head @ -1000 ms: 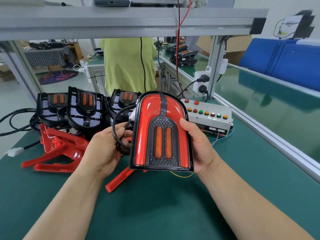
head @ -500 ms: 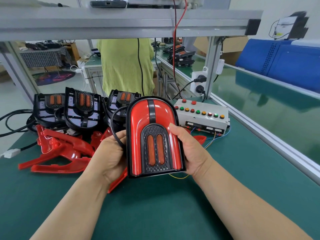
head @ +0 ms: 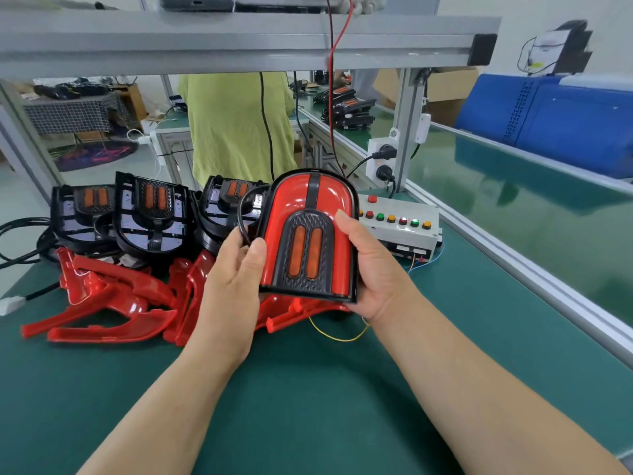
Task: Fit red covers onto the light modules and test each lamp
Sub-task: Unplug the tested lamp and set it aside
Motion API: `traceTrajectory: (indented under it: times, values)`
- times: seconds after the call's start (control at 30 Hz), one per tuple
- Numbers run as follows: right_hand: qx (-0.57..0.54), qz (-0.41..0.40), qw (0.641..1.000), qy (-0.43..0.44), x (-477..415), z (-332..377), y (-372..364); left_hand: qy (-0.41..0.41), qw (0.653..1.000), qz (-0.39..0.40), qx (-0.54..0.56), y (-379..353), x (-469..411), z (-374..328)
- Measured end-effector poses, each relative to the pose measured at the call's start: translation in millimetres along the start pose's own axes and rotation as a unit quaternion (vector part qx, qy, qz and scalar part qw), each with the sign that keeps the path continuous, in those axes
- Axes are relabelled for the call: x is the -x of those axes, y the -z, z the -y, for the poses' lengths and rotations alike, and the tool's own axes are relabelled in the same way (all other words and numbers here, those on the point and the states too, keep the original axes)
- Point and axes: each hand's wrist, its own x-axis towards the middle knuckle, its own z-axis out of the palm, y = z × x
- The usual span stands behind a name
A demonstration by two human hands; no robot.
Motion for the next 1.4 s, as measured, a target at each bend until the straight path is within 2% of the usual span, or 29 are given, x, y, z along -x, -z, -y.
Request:
traceTrajectory:
  times: [0.23,0.4,0.6,1.17,1.4]
  values:
    - [0.039,0.004,0.999,0.030,12,21,-5,-0.032,0.999,-0.016,-0.003,-13,2,-10]
    - [0.043,-0.041,0.997,0.044,24,32,0,-0.042,0.998,-0.036,0.014,-33,6,-21]
    - [0.046,-0.097,0.990,0.089,48,51,12,-0.044,0.998,-0.023,0.043,-64,9,-30]
    - [0.075,-0.233,0.942,0.229,140,125,70,0.004,0.993,0.083,0.082,-196,19,-43]
    - [0.135,-0.315,0.898,0.277,189,155,97,0.018,0.983,0.157,0.097,-257,31,-48]
